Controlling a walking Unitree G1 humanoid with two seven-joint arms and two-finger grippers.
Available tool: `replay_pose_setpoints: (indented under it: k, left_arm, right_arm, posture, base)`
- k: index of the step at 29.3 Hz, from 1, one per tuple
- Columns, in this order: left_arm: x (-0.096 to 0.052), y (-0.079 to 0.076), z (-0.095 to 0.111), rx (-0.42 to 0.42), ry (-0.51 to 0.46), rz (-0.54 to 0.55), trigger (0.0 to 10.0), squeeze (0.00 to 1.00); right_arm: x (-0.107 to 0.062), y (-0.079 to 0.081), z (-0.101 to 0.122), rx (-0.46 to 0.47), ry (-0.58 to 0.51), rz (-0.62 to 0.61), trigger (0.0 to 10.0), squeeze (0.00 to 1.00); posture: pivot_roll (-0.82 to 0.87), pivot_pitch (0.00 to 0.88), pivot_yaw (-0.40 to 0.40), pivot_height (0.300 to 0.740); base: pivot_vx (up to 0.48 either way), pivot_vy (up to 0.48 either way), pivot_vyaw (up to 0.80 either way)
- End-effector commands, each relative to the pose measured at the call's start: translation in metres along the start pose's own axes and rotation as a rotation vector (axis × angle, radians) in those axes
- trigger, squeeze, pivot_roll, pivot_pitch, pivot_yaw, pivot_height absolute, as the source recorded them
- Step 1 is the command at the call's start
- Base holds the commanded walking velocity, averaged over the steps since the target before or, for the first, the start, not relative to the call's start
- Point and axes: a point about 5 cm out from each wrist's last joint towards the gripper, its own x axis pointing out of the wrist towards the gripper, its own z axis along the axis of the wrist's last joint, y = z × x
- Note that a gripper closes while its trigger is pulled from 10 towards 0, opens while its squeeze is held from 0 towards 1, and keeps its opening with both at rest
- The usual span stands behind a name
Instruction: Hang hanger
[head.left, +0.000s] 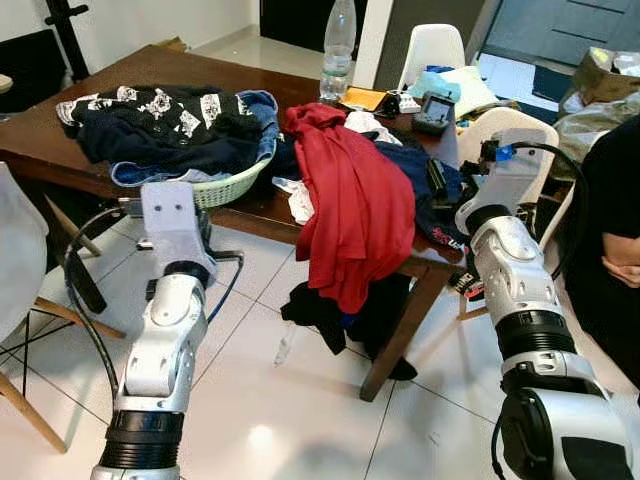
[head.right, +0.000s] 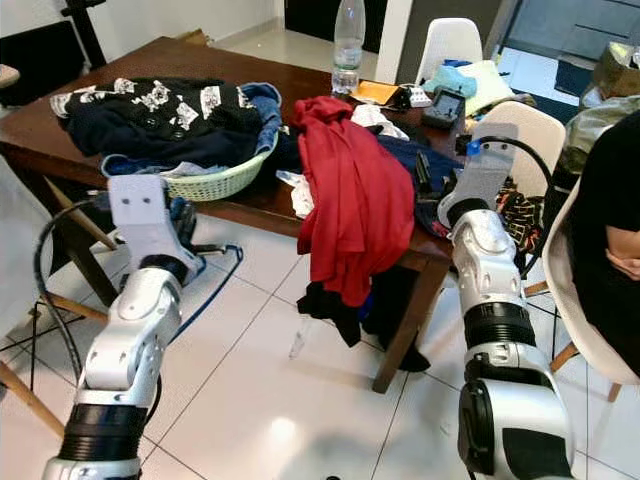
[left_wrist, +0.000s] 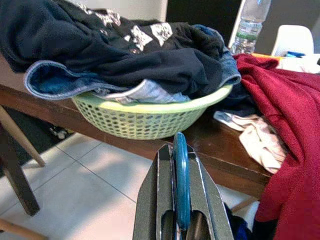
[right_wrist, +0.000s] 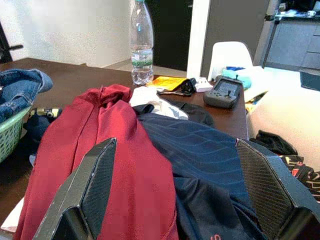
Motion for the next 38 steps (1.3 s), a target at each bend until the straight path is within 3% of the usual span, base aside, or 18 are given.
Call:
replay_pose_setpoints:
  k: [1, 2, 3, 5, 6, 7, 8, 9, 10, 12, 20, 22, 24, 28, 30, 33, 34, 38]
  left_arm:
    - [-0.003, -0.006, -0.007, -0.032, 0.044, -0.045, 10.0, 0.00]
    - [-0.003, -0.006, -0.007, -0.032, 0.044, -0.045, 10.0, 0.00]
    - [-0.005, -0.010, -0.010, -0.051, 0.060, -0.085, 10.0, 0.00]
    - [-0.005, -0.010, -0.010, -0.051, 0.060, -0.085, 10.0, 0.00]
    - [-0.008, -0.014, -0.011, -0.062, 0.065, -0.153, 10.0, 0.00]
    - [-0.008, -0.014, -0.011, -0.062, 0.065, -0.153, 10.0, 0.00]
    - [-0.011, -0.016, -0.011, -0.056, 0.064, -0.209, 10.0, 0.00]
    - [-0.011, -0.016, -0.011, -0.056, 0.064, -0.209, 10.0, 0.00]
    - [-0.013, -0.014, -0.012, -0.048, 0.068, -0.267, 10.0, 0.00]
    - [-0.014, -0.012, -0.013, -0.041, 0.075, -0.308, 10.0, 0.00]
    - [-0.014, -0.008, -0.010, 0.016, 0.074, -0.413, 10.0, 0.00]
    - [-0.015, -0.008, -0.007, 0.068, 0.065, -0.479, 10.0, 0.00]
    - [-0.021, -0.013, -0.003, 0.267, 0.063, -0.697, 10.0, 0.00]
    - [-0.022, -0.013, -0.002, 0.401, 0.068, -0.808, 10.0, 0.00]
    - [-0.022, -0.013, -0.002, 0.401, 0.068, -0.808, 10.0, 0.00]
    - [-0.019, -0.013, -0.002, 0.503, 0.066, -0.867, 10.0, 0.00]
    - [-0.017, -0.013, -0.001, 0.533, 0.068, -0.898, 10.0, 0.00]
    - [-0.010, -0.013, 0.002, 0.581, 0.069, -0.942, 10.0, 0.00]
  right_arm:
    - [-0.003, 0.001, -0.012, 0.001, 0.056, 0.048, 10.0, 0.00]
    - [-0.003, 0.001, -0.012, 0.001, 0.056, 0.048, 10.0, 0.00]
    - [-0.009, 0.010, -0.018, -0.031, 0.086, 0.242, 10.0, 0.00]
    - [-0.009, 0.010, -0.018, -0.031, 0.086, 0.242, 10.0, 0.00]
    - [-0.026, 0.012, -0.019, -0.118, 0.116, 0.530, 10.0, 0.00]
    - [-0.026, 0.012, -0.019, -0.118, 0.116, 0.530, 10.0, 0.00]
    - [-0.042, 0.011, -0.018, -0.167, 0.159, 0.749, 10.0, 0.00]
    - [-0.042, 0.011, -0.018, -0.167, 0.159, 0.749, 10.0, 0.00]
    - [-0.051, 0.003, -0.006, -0.223, 0.181, 0.909, 10.0, 0.00]
    - [-0.055, -0.004, 0.005, -0.254, 0.193, 0.988, 10.0, 0.00]
    - [-0.055, -0.010, 0.023, -0.321, 0.218, 1.095, 10.0, 0.00]
    - [-0.056, -0.008, 0.023, -0.352, 0.252, 1.140, 10.0, 0.00]
    - [-0.065, 0.003, 0.002, -0.422, 0.360, 1.244, 10.0, 0.00]
    - [-0.072, 0.011, -0.009, -0.447, 0.403, 1.292, 10.0, 0.00]
    - [-0.072, 0.011, -0.009, -0.447, 0.403, 1.292, 10.0, 0.00]
    - [-0.077, 0.012, -0.010, -0.438, 0.411, 1.311, 10.0, 0.00]
    - [-0.079, 0.013, -0.010, -0.430, 0.401, 1.296, 10.0, 0.00]
    - [-0.083, 0.013, -0.009, -0.407, 0.378, 1.278, 10.0, 0.00]
  posture:
    - [0.18, 0.080, -0.102, 0.740]
    - [0.18, 0.080, -0.102, 0.740]
    - [0.18, 0.081, -0.103, 0.740]
    - [0.18, 0.081, -0.103, 0.740]
    - [0.18, 0.082, -0.107, 0.740]
    - [0.18, 0.082, -0.107, 0.740]
    - [0.18, 0.082, -0.107, 0.740]
    - [0.18, 0.082, -0.107, 0.740]
    - [0.17, 0.082, -0.108, 0.740]
    - [0.17, 0.081, -0.108, 0.740]
    - [0.18, 0.076, -0.111, 0.740]
    - [0.18, 0.071, -0.111, 0.740]
    - [0.19, 0.023, -0.089, 0.740]
    - [0.18, 0.012, -0.063, 0.740]
    - [0.18, 0.012, -0.063, 0.740]
    - [0.18, 0.005, -0.043, 0.740]
    - [0.17, 0.000, 0.040, 0.740]
    - [0.15, 0.000, 0.072, 0.740]
  base:
    - [0.000, 0.000, 0.00]
    - [0.000, 0.000, 0.00]
    - [0.000, 0.000, 0.00]
    - [0.000, 0.000, 0.00]
    - [0.000, 0.000, 0.00]
    - [0.000, 0.000, 0.00]
    - [0.000, 0.000, 0.00]
    - [0.000, 0.000, 0.00]
    - [0.000, 0.000, 0.00]
    - [0.000, 0.000, 0.00]
    - [0.000, 0.000, 0.00]
    - [0.000, 0.000, 0.00]
    - [0.000, 0.000, 0.00]
    - [0.000, 0.000, 0.00]
    - [0.000, 0.000, 0.00]
    - [0.000, 0.000, 0.00]
    - [0.000, 0.000, 0.00]
    - [0.000, 0.000, 0.00]
